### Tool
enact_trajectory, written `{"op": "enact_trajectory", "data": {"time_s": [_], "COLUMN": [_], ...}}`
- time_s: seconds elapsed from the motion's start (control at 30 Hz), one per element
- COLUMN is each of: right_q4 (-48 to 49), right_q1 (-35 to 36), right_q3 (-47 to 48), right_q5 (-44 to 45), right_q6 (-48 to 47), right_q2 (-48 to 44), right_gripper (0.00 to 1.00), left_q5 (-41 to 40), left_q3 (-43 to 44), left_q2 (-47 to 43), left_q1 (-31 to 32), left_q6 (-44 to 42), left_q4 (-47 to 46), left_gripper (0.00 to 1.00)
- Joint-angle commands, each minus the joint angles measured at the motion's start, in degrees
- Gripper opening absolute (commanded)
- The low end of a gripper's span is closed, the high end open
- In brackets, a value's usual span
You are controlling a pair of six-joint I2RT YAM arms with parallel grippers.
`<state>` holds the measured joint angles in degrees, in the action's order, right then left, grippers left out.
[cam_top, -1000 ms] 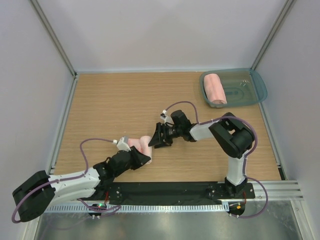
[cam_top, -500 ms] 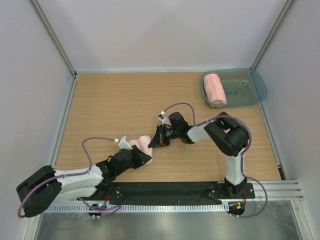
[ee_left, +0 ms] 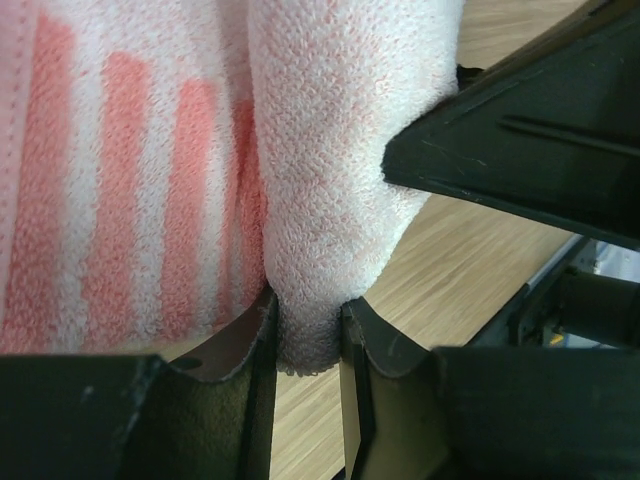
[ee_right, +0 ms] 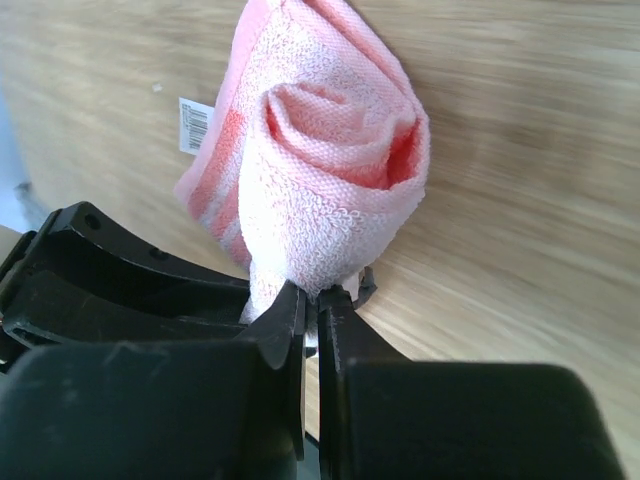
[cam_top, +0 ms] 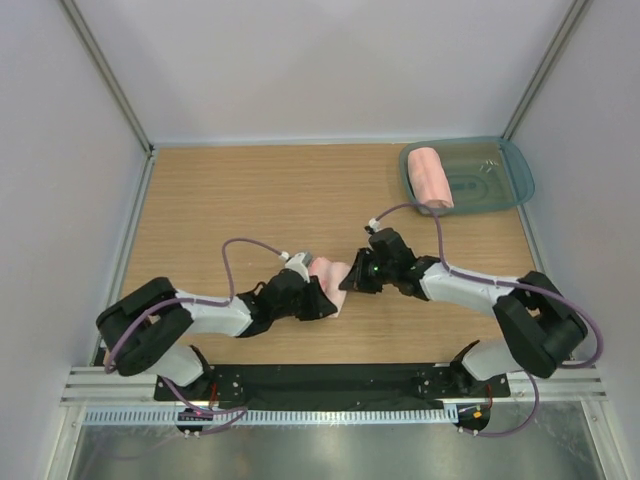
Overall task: Roll the towels
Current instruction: Roll the towel
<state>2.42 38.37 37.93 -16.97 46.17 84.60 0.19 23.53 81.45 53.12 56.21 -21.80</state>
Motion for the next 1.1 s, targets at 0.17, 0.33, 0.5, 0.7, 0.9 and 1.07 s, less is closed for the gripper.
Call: {"op": "enact_trajectory", "data": {"time_s": [0.17,0.33,0.5,0.7,0.9,1.07], "right_q4": [-21.66,-23.77,-18.88,-7.02,7.76,19.63], "right_q1": [0.13,0.13,0.13,0.13,-0.05,-0.22], "right_q3": [0.65,1.0,-0.83,-7.16,-12.96,-17.1], "right_q5": [15.56,19.43,18.31,11.01,7.83,8.89], "right_q6": [-2.75,-3.54,-4.07,-1.62,2.43,4.98], "right_q2": [-8.92,-10.58,-16.12,-19.21,-15.7,-12.18], "right_gripper": [0.07,0.69,0.79,0.8,0.8,0.79], "left_q5": [15.35,20.2,26.78,31.98,38.39,40.94], "left_q3": [2.22,4.33,5.47,4.95,3.02,3.28], "left_q2": [15.48,17.25,18.39,22.77,28.14,31.4], "left_q1": [-2.05,-4.34,-7.68,-12.86,-17.08,-18.49], "left_q6": [3.82,5.49,7.33,13.14,20.69,23.25], "left_q4": [-16.77,-15.12,-14.49,-18.71,-30.38,-32.16], "left_gripper": [0.0,0.0,0.0,0.0,0.0,0.0]}}
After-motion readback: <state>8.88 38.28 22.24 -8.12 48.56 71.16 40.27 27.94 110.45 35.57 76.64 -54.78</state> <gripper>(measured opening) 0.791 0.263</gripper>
